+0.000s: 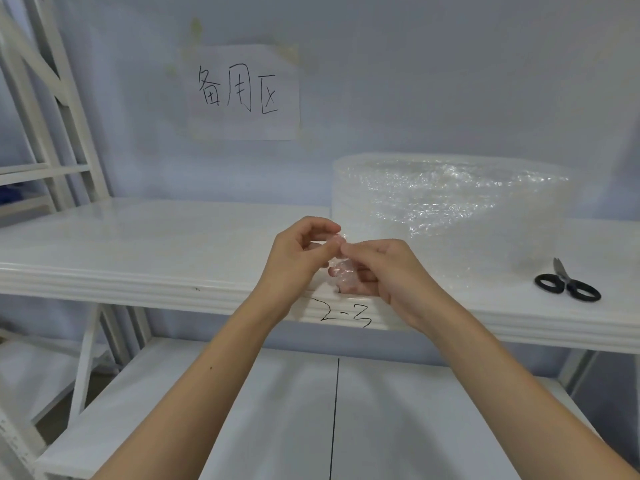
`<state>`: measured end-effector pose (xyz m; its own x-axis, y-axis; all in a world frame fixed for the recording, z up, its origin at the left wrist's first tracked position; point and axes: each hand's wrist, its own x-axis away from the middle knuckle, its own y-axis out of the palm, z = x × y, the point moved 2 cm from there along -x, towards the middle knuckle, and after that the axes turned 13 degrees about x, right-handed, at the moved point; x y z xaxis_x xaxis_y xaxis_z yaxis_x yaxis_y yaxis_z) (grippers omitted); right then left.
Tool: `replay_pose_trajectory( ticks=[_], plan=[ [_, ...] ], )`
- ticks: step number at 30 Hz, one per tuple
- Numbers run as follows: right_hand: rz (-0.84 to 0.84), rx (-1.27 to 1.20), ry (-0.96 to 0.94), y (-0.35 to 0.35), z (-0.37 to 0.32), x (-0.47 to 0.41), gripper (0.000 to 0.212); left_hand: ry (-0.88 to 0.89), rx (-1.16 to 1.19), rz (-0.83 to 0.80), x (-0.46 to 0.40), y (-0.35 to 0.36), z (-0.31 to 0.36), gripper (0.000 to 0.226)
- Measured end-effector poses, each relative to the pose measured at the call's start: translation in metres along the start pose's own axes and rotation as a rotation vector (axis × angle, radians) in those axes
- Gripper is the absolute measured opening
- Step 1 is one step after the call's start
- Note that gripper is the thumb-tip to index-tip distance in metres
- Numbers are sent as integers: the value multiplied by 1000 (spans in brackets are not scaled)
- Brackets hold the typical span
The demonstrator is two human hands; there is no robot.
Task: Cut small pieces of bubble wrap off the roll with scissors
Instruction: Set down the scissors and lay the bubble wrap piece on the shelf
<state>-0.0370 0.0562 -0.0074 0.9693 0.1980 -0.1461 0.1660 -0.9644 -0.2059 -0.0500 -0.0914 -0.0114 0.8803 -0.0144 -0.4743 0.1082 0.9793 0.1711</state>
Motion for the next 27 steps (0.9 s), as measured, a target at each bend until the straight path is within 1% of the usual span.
replay_pose_trajectory(
  ticks=[3,6,13,17,20,24,27],
  plan=[
    [63,80,-17,-4,2,-2,20,-10,24,32,-3,3,-1,9],
    [91,148,-49,-4,2,-2,15,-48,68,50,-5,5,-4,7],
    [53,108,-55,-5,5,-2,13,-72,130,78,-8,8,-7,4],
    [64,108,-73,-5,4,-3,18,-106,186,63,-7,11,-3,6],
    [100,103,-100,-7,0,-1,14,-155,234,30,-6,13,-1,12],
    [150,82,-119,-10,-4,-1,18,-189,158,-58,-3,13,-1,21],
    [143,67,-117,-10,-5,0,18,-196,138,-63,-2,12,-2,22]
  ],
)
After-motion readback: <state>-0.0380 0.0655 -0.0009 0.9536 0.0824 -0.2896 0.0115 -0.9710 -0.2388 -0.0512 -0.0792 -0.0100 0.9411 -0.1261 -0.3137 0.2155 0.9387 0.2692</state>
